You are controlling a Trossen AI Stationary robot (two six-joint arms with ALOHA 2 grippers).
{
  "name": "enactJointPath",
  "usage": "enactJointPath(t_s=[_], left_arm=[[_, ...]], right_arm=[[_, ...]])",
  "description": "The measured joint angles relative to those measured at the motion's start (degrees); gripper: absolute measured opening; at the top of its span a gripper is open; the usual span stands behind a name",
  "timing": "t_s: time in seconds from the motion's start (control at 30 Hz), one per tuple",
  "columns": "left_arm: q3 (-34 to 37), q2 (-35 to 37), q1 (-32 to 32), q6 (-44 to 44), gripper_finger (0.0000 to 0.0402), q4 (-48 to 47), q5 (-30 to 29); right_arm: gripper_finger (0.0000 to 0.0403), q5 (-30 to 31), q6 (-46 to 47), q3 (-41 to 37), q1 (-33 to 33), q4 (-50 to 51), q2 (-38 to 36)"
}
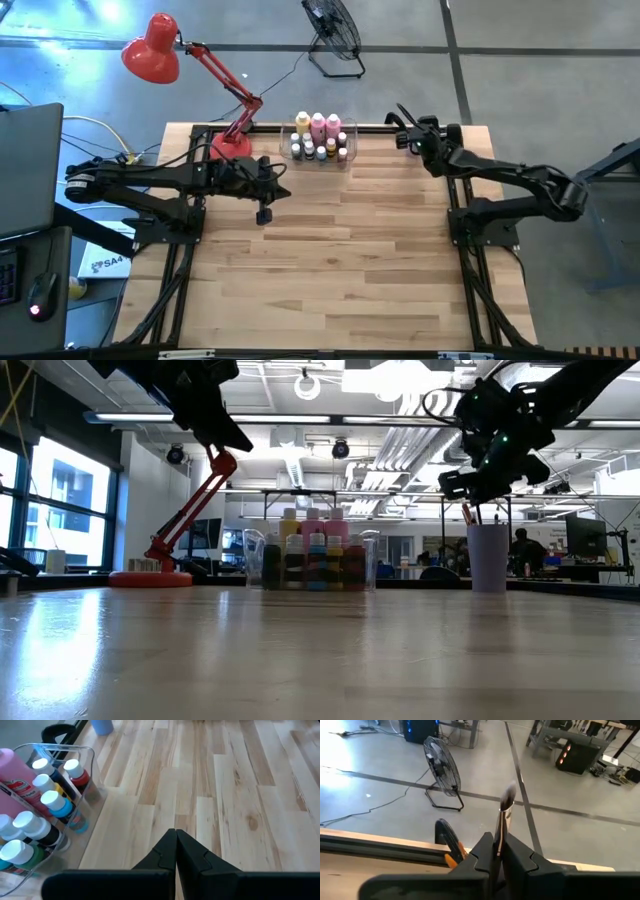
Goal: Pick & Place Paint Supplies
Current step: Put the black paint brush into the violet cup, then return to Home Position
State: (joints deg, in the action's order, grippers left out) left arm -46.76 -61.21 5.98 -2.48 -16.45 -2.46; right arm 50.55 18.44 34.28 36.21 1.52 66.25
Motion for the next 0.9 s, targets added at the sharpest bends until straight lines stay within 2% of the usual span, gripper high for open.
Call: enactJointPath(t_s=[0.43, 0.6, 0.9], left_arm=[[0.0, 0.0, 0.0, 0.0, 0.0001, 0.0, 0.0], [0.0, 0.0, 0.0, 0.0, 0.0001, 0.0, 0.0], [0.0, 0.0, 0.0, 0.0, 0.0001, 0.1, -2.0]], right_arm=[[0.0099, 0.7, 0.8, 0.0, 0.6, 0.1, -0.2], [0.0131, 0.7, -1.6, 0.0, 0.6, 0.0, -1.3], [0.0146, 0.3, -5.2, 0.0, -0.8, -0.3, -5.9]])
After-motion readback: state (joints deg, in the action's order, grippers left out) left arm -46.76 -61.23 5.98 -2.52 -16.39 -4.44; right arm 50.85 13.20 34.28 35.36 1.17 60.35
